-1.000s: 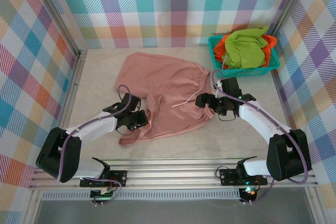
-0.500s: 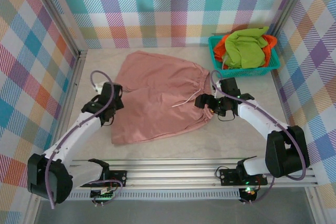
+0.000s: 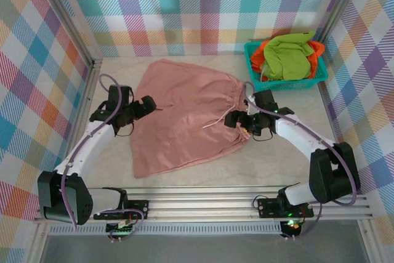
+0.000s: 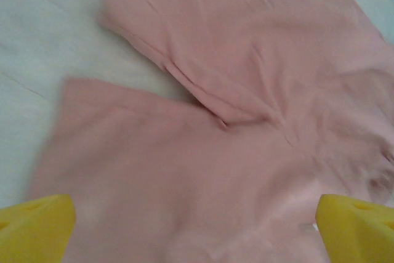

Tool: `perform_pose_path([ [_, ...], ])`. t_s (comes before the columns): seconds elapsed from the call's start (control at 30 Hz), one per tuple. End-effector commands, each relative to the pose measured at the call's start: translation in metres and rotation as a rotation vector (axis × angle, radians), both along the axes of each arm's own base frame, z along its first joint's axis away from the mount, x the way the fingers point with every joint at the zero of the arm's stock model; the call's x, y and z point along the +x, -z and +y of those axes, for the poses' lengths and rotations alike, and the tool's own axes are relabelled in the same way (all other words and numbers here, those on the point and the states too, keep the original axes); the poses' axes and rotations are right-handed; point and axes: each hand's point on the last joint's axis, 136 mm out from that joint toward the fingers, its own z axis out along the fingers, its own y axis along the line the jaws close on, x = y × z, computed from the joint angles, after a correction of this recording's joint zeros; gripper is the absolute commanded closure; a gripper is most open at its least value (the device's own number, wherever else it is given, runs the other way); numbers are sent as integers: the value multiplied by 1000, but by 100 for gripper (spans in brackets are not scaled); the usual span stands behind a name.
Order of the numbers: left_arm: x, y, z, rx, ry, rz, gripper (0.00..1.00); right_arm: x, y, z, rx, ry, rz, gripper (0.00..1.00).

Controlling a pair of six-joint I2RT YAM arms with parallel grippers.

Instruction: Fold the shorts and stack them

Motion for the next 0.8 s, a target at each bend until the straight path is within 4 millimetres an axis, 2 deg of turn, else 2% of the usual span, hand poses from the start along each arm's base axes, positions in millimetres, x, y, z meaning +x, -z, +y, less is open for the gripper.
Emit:
perform_pose_path([
  [0.0, -5, 30, -37, -169, 74, 70, 0, 12, -14, 23, 37, -72, -39, 0],
  [0.1, -8, 59, -45, -193, 70, 109, 0, 24, -11, 31, 56, -61, -26, 0],
  [0.2, -17, 86, -43, -173, 55, 160, 0, 31, 5, 30, 28, -37, 8, 0],
  [0.3, -26, 109, -33, -123, 32, 210, 0, 27, 26, 25, -5, -18, 51, 0],
  [0.43, -35, 126, -19, -54, 1, 257, 0, 6, 51, 10, -56, 13, 122, 0],
  [0.57, -42, 138, 6, -11, -70, 290, 0, -23, 65, -2, -69, 43, 177, 0],
  [0.67, -48, 143, 23, -10, -116, 312, 0, -45, 72, -11, -81, 59, 226, 0],
  [0.77, -50, 139, 29, -15, -122, 304, 0, -63, 77, -13, -61, 58, 269, 0],
])
